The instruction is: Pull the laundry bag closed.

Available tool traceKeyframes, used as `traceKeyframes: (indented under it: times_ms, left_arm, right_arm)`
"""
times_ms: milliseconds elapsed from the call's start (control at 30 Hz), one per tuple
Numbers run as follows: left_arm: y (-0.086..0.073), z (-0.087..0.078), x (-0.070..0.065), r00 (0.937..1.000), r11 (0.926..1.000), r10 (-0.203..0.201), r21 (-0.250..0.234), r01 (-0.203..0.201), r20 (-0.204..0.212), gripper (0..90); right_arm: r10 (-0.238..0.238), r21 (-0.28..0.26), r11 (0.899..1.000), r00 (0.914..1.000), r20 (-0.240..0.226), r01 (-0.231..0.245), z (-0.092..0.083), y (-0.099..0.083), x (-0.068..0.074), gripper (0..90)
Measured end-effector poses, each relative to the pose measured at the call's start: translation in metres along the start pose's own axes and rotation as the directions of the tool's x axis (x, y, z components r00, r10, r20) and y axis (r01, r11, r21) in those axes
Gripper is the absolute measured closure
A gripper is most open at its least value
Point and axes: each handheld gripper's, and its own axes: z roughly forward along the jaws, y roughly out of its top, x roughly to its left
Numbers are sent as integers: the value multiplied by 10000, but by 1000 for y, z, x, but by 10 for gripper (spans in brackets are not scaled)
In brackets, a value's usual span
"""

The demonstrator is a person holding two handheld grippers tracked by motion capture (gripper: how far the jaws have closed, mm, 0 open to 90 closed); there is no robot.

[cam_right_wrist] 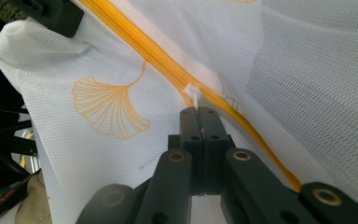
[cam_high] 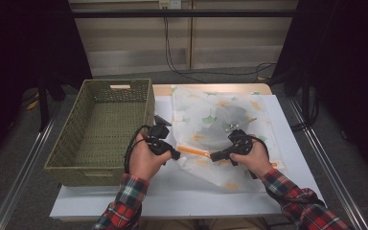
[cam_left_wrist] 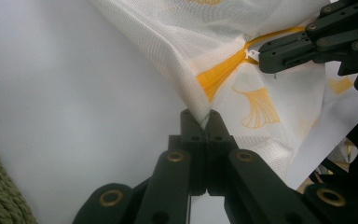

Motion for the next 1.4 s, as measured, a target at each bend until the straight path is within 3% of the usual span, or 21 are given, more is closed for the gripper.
traceKeyframes:
  times_ms: [667,733,1400]
  left_arm:
    - [1,0,1,9999,9998,108,138,-107,-51,896]
    - [1,0,1,9999,10000,-12,48,12,-110,896]
    - [1,-2,1,10000,10000,-55,39,55,-13,896]
  right_arm:
    - [57,-77,10000,10000,59,-57,-6,-6,-5,900]
    - [46,5,10000,9996,267,-46,-7,-7,-4,900]
    - [211,-156,9997,9991,374,-205,-22,-16,-11,900]
